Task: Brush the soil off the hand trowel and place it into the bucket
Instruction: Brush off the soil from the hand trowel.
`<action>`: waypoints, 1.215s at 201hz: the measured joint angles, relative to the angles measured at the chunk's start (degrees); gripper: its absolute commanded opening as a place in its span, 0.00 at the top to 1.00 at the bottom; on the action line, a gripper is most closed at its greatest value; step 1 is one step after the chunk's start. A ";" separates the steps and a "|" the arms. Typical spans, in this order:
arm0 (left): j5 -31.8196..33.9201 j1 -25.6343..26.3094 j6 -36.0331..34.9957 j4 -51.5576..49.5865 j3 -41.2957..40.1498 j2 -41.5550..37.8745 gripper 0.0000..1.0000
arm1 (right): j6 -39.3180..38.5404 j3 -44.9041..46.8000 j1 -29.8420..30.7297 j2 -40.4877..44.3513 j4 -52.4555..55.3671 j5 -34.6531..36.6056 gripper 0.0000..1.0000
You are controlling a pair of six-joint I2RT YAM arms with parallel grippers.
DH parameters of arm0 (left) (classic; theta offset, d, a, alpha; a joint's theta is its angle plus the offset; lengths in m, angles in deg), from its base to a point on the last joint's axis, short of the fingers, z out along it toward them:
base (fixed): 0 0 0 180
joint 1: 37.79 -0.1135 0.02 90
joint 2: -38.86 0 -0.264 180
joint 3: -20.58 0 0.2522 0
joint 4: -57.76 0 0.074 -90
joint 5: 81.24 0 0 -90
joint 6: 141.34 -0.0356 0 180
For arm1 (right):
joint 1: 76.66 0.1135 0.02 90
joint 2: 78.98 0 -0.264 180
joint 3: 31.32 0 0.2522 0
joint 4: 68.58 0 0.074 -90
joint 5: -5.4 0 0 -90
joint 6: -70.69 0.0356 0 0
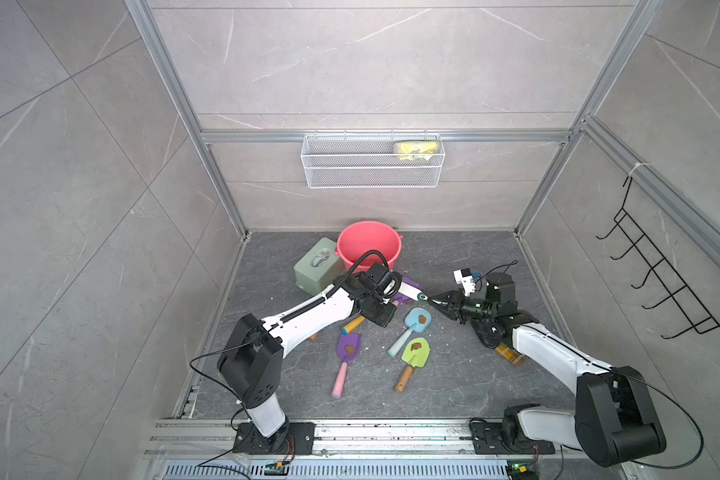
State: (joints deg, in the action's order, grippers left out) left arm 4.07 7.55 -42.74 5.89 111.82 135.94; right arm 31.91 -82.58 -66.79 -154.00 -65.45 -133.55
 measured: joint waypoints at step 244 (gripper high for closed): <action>-0.13 -0.02 1.27 3.41 -2.82 -2.47 1.00 | 0.76 -1.73 -7.69 2.34 -0.61 0.09 1.00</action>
State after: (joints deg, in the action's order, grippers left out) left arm 3.94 7.53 -41.47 9.30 109.00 133.47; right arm 32.67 -84.30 -74.48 -151.66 -66.06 -133.47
